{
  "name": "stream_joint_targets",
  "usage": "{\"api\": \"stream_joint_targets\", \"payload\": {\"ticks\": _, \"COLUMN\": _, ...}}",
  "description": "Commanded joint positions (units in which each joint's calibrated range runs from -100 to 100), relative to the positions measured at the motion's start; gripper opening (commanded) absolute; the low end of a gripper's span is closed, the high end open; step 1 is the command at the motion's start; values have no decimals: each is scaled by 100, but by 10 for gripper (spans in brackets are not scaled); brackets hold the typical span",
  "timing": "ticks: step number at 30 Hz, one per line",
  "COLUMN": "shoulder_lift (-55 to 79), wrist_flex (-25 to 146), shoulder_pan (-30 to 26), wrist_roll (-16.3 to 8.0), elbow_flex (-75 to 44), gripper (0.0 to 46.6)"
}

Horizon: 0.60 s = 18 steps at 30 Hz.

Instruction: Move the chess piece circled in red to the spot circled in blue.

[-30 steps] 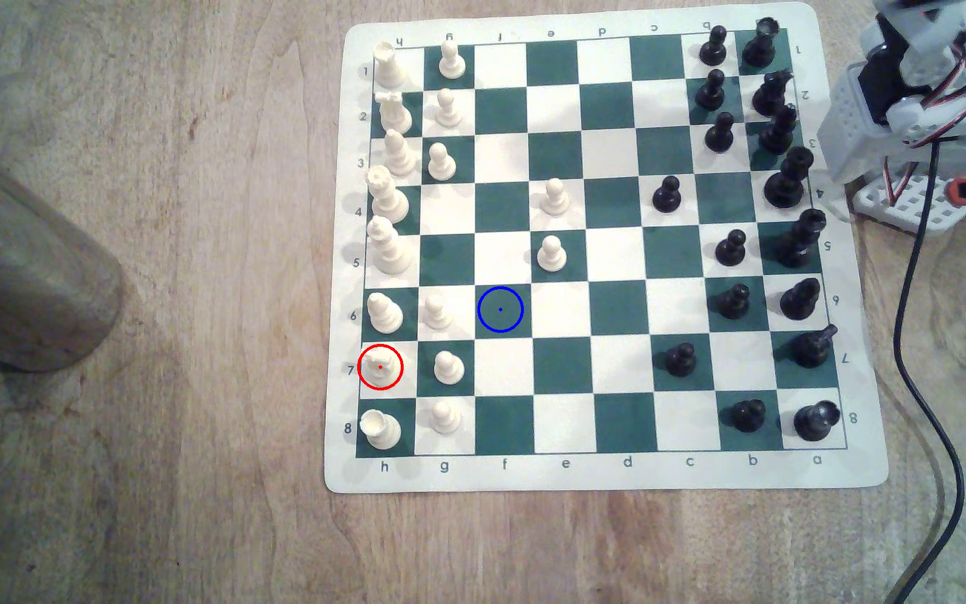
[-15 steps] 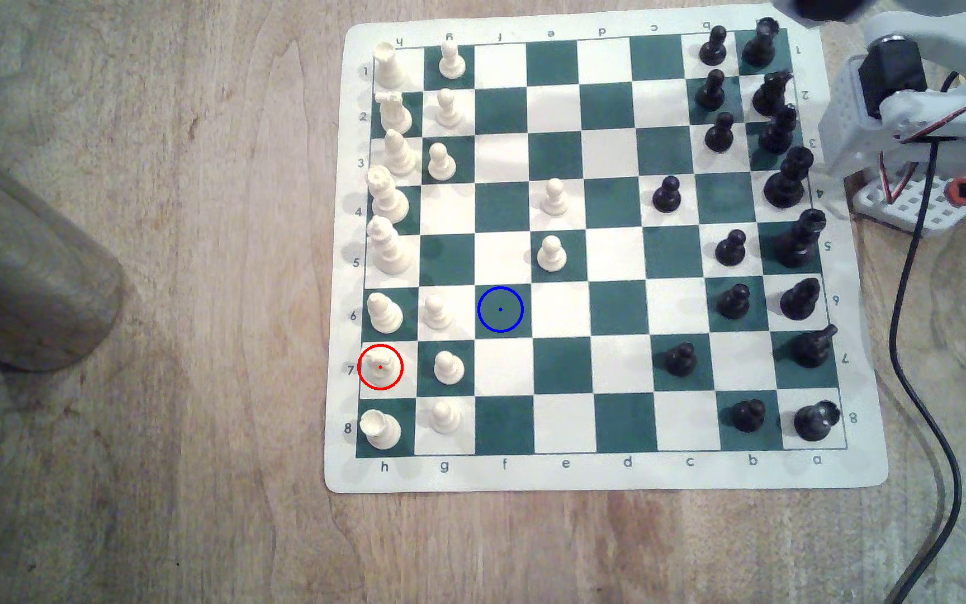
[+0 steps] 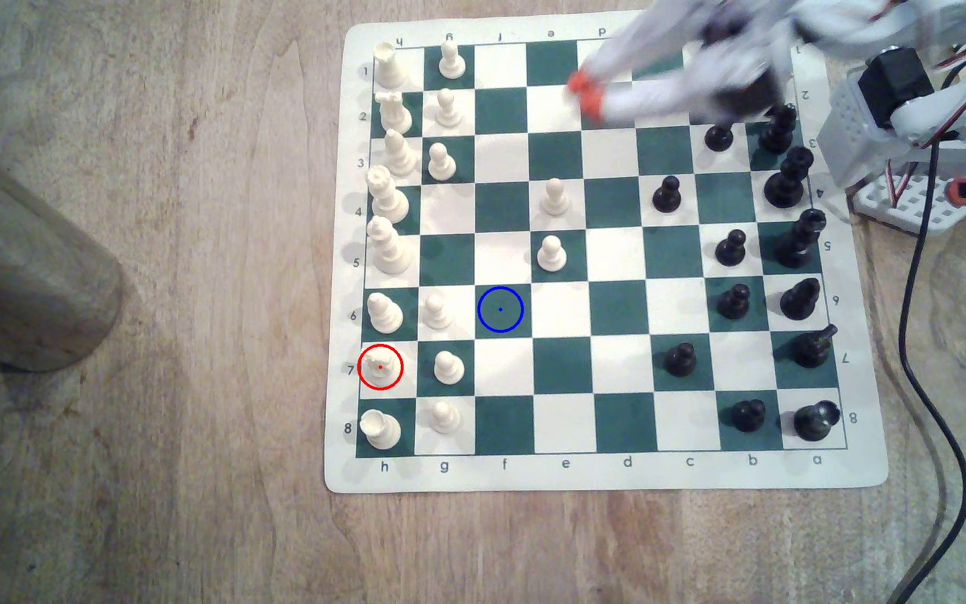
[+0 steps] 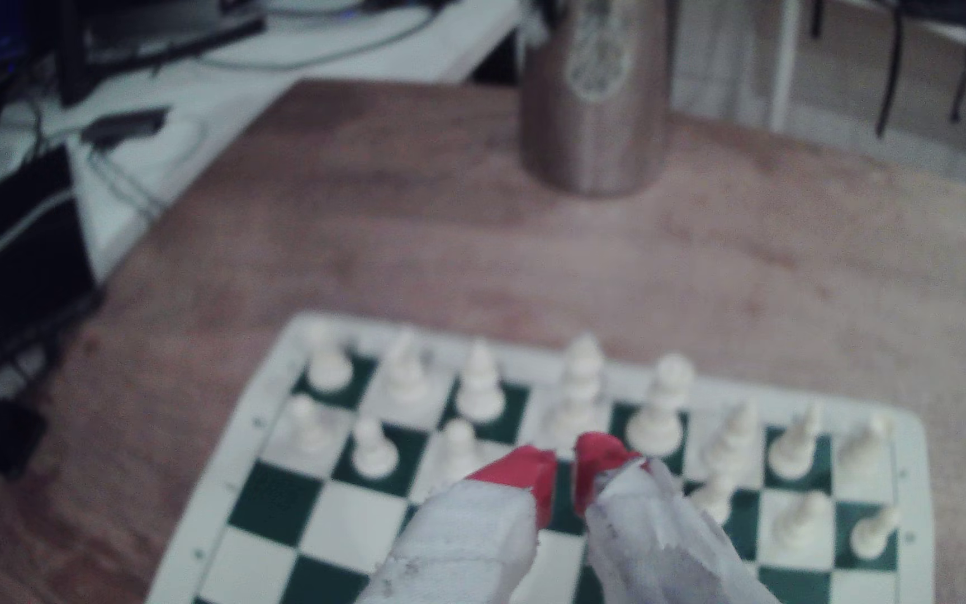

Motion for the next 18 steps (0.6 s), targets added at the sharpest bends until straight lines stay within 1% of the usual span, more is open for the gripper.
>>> {"api": "stream_joint_targets", "payload": {"ticks": 1, "shoulder_lift": 1243, "wrist_flex": 121, "shoulder_pan": -503, "wrist_roll": -962, "elbow_flex": -1536, "gripper": 8}}
{"api": "stream_joint_targets", "payload": {"ticks": 2, "shoulder_lift": 1566, "wrist_flex": 105, "shoulder_pan": -612, "wrist_roll": -1016, "elbow_flex": -1709, "gripper": 3}}
{"api": "stream_joint_targets", "payload": {"ticks": 6, "shoulder_lift": 2253, "wrist_flex": 105, "shoulder_pan": -761, "wrist_roll": -1026, "elbow_flex": -2080, "gripper": 3}}
{"api": "stream_joint_targets", "payload": {"ticks": 10, "shoulder_lift": 3195, "wrist_flex": 432, "shoulder_pan": -831, "wrist_roll": -1026, "elbow_flex": -2860, "gripper": 7}}
{"api": "stream_joint_targets", "payload": {"ticks": 13, "shoulder_lift": 3713, "wrist_flex": 408, "shoulder_pan": -745, "wrist_roll": -1040, "elbow_flex": -3078, "gripper": 21}}
{"api": "stream_joint_targets", "payload": {"ticks": 14, "shoulder_lift": 3832, "wrist_flex": 391, "shoulder_pan": -706, "wrist_roll": -1070, "elbow_flex": -3096, "gripper": 26}}
{"api": "stream_joint_targets", "payload": {"ticks": 15, "shoulder_lift": 4070, "wrist_flex": 342, "shoulder_pan": -581, "wrist_roll": -1162, "elbow_flex": -3141, "gripper": 41}}
{"api": "stream_joint_targets", "payload": {"ticks": 18, "shoulder_lift": 4392, "wrist_flex": 88, "shoulder_pan": -417, "wrist_roll": -1221, "elbow_flex": -3232, "gripper": 59}}
